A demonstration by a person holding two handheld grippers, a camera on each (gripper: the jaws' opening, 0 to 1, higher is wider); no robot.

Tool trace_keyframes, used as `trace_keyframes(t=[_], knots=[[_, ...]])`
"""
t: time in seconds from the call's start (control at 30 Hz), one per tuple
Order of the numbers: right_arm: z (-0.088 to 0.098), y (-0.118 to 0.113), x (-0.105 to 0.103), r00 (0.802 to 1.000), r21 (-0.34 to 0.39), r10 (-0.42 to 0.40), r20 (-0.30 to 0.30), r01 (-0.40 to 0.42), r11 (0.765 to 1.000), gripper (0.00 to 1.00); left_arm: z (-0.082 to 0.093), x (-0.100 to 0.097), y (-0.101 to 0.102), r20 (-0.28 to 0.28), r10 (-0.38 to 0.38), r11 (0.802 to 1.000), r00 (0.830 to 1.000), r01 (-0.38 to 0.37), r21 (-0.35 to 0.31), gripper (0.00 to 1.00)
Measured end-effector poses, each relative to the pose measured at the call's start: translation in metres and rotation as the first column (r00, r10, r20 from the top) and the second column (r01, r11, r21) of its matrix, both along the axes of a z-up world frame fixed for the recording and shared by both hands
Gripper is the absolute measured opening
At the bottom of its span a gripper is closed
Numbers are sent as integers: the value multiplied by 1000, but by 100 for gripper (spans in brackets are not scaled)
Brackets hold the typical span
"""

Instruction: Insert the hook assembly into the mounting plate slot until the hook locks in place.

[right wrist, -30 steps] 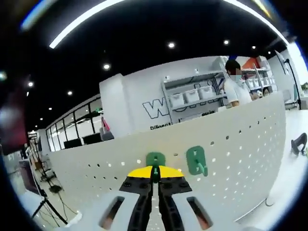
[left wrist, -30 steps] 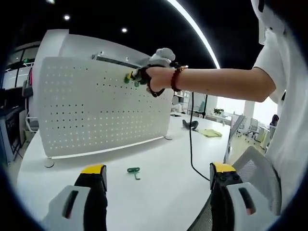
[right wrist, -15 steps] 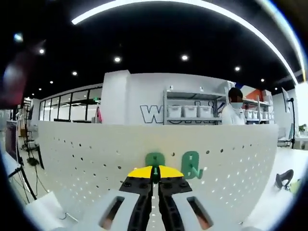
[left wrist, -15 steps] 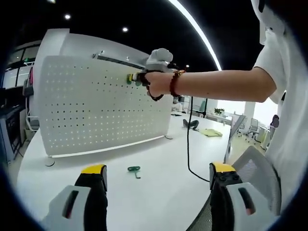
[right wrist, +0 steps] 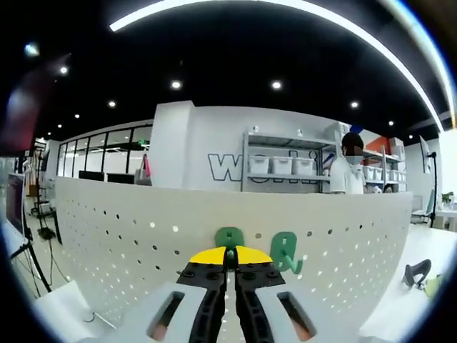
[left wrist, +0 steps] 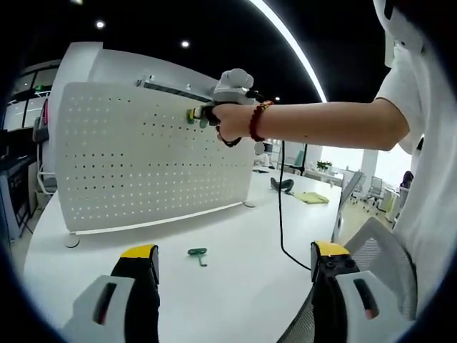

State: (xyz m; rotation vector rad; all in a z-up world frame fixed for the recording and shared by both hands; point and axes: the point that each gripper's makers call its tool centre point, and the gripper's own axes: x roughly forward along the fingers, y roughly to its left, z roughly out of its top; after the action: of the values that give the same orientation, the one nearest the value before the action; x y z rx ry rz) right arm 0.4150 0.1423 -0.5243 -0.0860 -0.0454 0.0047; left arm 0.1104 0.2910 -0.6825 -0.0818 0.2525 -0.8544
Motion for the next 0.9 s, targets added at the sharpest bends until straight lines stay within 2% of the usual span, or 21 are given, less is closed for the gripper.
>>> trace_keyframes(t=[0.03, 0.07, 0.1, 0.27, 0.4, 0.43, 0.53, 0.63, 0.73, 0.83, 0.9], knots=[[0, -1, 0, 1000, 24, -3, 0, 3, 1000, 1, 0, 0, 0, 1, 1, 1000, 1000, -1, -3, 90], [-1, -2, 0, 1000, 116, -8, -1, 8, 993, 1, 1, 0, 0, -2, 2, 1000, 1000, -2, -10, 90], [-1, -2, 1, 1000, 141, -6, -6, 6, 990, 1, 1, 0, 0, -4, 2, 1000, 1000, -2, -13, 90], [-1, -4, 2, 1000, 182, 4, -21, 0, 983, 2, 1, 0, -2, 1, -5, 1000, 1000, 5, -10, 90], [-2, -2, 3, 999, 164, 26, -25, -21, 986, 2, 2, 1, -2, 3, -4, 1000, 1000, 4, -14, 90], [-6, -2, 3, 998, 158, 35, -52, -26, 987, 2, 2, 1, -2, 1, -5, 1000, 1000, 5, -14, 90], [-8, -1, 3, 997, 133, 40, -67, -31, 991, 2, 2, 0, -3, 2, -8, 1000, 1000, 8, -13, 90], [-7, 2, 3, 997, 96, 48, -66, -42, 995, 4, 2, -1, -4, 1, -10, 1000, 1000, 10, -15, 90], [-7, 3, 3, 996, 94, 59, -70, -52, 994, 6, 2, -1, -4, -1, -13, 1000, 1000, 13, -15, 89], [-7, 1, 3, 996, 64, 46, -80, -41, 997, 2, 2, 0, -5, -2, -16, 1000, 1000, 16, -12, 89], [-7, 1, 4, 995, 74, 53, -87, -47, 996, 2, 2, 0, -5, -1, -20, 1000, 1000, 20, -12, 89]])
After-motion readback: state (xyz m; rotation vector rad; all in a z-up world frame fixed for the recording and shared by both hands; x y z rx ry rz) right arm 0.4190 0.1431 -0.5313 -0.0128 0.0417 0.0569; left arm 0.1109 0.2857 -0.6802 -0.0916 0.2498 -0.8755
